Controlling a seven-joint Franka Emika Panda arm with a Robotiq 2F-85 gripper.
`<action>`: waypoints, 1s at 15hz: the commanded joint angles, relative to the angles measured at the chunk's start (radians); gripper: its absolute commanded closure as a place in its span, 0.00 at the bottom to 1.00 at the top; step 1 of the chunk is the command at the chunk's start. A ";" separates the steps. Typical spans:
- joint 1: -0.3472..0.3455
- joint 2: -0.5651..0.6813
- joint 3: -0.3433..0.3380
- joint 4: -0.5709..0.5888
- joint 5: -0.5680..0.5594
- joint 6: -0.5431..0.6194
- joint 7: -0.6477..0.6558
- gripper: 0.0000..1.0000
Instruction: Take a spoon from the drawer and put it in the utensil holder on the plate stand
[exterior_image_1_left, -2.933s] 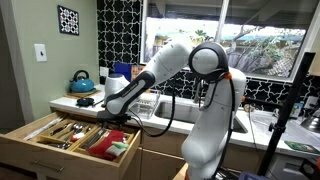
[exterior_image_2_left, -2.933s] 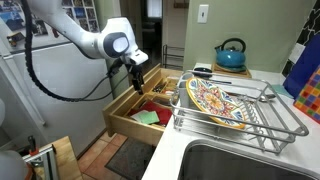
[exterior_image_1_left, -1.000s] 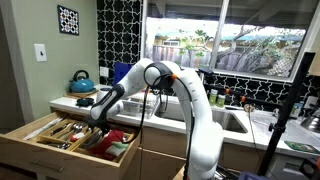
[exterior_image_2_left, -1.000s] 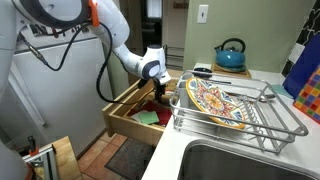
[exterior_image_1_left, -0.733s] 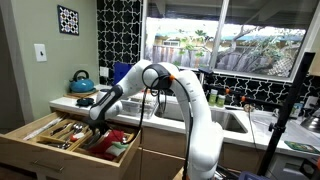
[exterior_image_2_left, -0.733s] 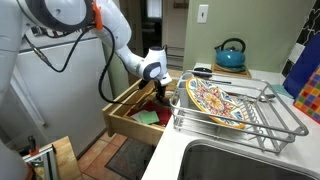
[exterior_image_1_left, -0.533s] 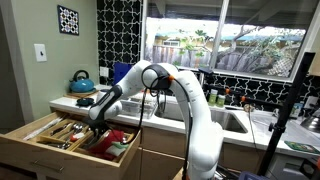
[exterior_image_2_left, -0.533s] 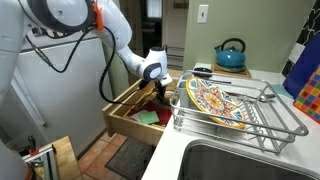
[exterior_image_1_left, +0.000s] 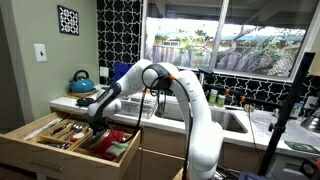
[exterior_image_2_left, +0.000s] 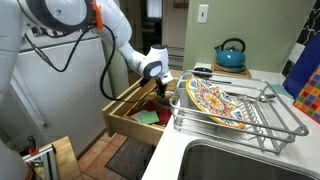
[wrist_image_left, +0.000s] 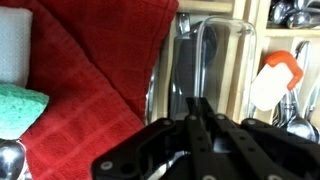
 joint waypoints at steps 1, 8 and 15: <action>0.018 -0.055 -0.016 -0.046 0.046 0.024 -0.016 0.99; 0.020 -0.152 -0.031 -0.110 0.053 -0.021 0.005 0.99; 0.018 -0.265 -0.052 -0.202 0.022 -0.225 0.046 0.99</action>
